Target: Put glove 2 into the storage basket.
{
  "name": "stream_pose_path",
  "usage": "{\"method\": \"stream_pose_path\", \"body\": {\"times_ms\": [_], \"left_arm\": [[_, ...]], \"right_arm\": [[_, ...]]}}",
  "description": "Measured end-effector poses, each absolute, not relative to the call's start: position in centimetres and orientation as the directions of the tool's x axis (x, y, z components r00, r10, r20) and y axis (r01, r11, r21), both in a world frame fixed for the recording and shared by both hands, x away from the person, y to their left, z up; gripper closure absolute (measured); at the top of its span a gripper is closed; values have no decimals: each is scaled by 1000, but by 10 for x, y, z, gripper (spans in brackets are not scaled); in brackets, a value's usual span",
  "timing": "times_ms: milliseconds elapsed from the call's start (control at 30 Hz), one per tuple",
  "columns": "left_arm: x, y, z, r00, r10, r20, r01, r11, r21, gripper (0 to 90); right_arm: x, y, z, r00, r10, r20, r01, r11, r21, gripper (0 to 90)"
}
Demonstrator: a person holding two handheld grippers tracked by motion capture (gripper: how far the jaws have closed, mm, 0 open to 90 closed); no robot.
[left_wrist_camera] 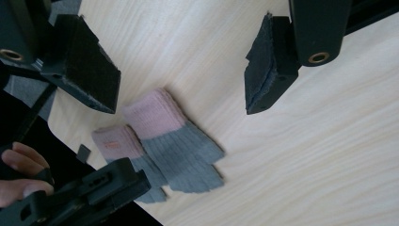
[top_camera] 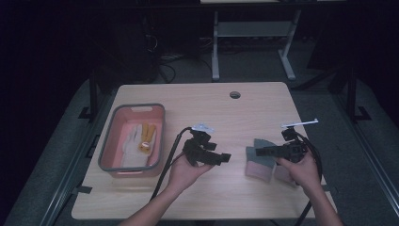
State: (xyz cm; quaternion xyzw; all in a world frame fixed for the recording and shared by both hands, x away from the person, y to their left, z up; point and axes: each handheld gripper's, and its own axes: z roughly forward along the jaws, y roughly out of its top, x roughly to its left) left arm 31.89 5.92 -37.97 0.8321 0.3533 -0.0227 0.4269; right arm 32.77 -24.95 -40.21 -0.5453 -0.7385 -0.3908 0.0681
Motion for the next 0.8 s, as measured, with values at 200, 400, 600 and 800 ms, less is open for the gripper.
{"method": "stream_pose_path", "body": {"times_ms": [200, 400, 600, 800], "left_arm": [[317, 51, -383, 754, 558, -345, 605, -387, 695, 274], [315, 44, -387, 760, 549, -348, 603, -397, 692, 273], [314, 36, -391, 770, 536, -345, 596, -412, 689, 272], [312, 30, -394, 773, 526, -354, 596, -414, 687, 271]], "right_arm": [[322, -263, -407, -373, 785, 494, 862, 97, 497, 472], [317, -275, -413, -354, 816, 456, 869, 107, 483, 472], [311, -289, -418, -330, 844, 424, 872, 99, 480, 493], [307, -300, -422, -295, 880, 373, 881, 99, 462, 511]]}}
